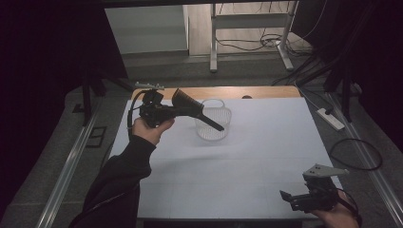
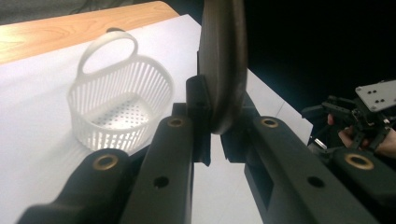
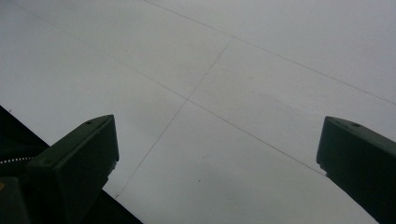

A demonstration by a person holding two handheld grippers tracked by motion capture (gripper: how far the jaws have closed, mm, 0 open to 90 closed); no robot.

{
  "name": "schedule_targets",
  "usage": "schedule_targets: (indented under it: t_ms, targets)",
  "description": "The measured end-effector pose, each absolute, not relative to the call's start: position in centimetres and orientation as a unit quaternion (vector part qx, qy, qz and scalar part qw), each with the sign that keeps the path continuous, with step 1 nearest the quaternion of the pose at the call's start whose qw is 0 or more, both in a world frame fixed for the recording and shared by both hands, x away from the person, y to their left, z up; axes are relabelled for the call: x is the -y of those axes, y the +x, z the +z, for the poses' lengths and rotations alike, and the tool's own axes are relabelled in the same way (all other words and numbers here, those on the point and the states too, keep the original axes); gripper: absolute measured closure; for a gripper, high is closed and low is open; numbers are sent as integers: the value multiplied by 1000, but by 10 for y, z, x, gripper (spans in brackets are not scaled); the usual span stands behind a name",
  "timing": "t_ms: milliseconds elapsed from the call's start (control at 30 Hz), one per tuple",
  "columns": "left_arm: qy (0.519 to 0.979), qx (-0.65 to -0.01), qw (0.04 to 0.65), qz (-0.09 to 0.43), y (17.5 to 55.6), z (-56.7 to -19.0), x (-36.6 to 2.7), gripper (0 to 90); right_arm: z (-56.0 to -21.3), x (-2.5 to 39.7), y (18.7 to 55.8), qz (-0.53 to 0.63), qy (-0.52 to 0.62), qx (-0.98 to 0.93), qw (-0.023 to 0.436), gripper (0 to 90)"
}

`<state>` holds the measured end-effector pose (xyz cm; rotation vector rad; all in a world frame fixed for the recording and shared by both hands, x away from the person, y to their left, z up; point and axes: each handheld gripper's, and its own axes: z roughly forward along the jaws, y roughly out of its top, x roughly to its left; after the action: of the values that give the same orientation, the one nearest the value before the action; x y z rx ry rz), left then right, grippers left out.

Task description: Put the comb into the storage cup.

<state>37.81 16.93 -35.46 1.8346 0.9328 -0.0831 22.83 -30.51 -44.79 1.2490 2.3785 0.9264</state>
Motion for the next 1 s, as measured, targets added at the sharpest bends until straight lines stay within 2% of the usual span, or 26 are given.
schedule_targets:
  t_ms: [1000]
  targets:
    - [755,-425,499,-8,415,-369,-168,831,-447,309,226,324,433,-828,149,0]
